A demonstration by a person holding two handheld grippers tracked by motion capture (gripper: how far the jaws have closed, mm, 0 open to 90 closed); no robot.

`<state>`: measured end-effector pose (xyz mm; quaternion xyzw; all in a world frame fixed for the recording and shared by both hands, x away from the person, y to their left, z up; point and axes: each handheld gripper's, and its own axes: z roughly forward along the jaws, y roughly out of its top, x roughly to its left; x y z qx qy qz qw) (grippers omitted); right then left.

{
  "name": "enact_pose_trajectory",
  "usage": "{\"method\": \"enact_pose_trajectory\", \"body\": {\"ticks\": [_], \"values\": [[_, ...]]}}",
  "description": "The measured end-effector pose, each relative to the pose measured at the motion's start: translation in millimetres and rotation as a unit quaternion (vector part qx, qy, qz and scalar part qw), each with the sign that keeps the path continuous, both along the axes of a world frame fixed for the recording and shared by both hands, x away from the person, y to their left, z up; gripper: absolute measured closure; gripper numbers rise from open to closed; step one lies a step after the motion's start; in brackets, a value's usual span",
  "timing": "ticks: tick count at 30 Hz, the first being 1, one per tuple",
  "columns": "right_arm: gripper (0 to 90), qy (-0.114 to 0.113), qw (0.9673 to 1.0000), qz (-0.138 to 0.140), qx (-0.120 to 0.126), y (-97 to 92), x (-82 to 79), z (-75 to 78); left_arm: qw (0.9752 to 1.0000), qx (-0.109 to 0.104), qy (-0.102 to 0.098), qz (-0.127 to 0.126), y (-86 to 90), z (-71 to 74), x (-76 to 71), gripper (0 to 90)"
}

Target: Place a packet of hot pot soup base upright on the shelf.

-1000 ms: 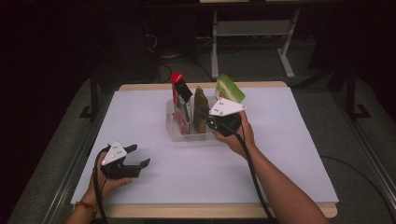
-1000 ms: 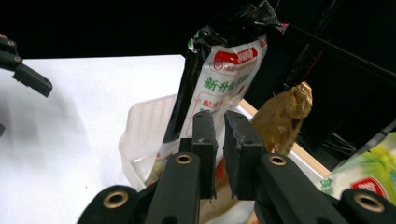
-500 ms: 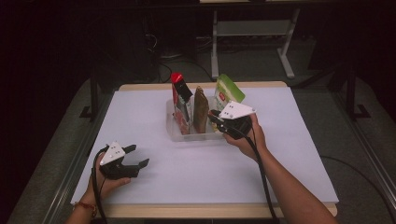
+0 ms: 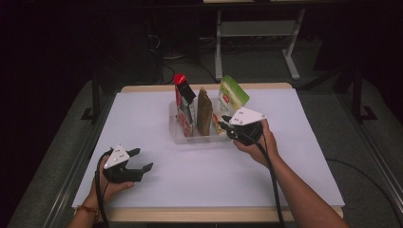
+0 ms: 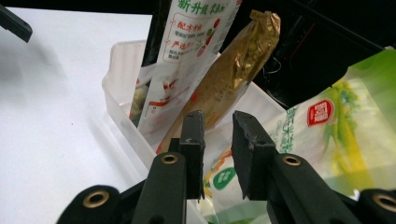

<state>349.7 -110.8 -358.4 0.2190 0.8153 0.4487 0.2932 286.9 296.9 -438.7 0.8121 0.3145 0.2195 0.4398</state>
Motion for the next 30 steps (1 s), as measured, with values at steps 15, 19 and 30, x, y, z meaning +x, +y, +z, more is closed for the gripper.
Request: {"method": "enact_pose_trajectory", "body": {"ticks": [15,19,30], "values": [[66.1,0.009,0.9998,-0.015,-0.008,-18.8,-5.2,-12.3,1.0000,0.005,0.004,-0.004,-1.0,-1.4,-0.4,23.5],[63.4,0.013,0.9997,-0.016,-0.012,-23.2,-7.2,-15.3,1.0000,0.006,0.004,-0.005,-1.2,-1.6,-0.6,23.5],[55.3,0.022,0.9993,-0.019,-0.024,-31.3,-14.0,-23.4,1.0000,0.005,0.004,-0.007,-1.3,-1.2,-1.2,23.5]]}}
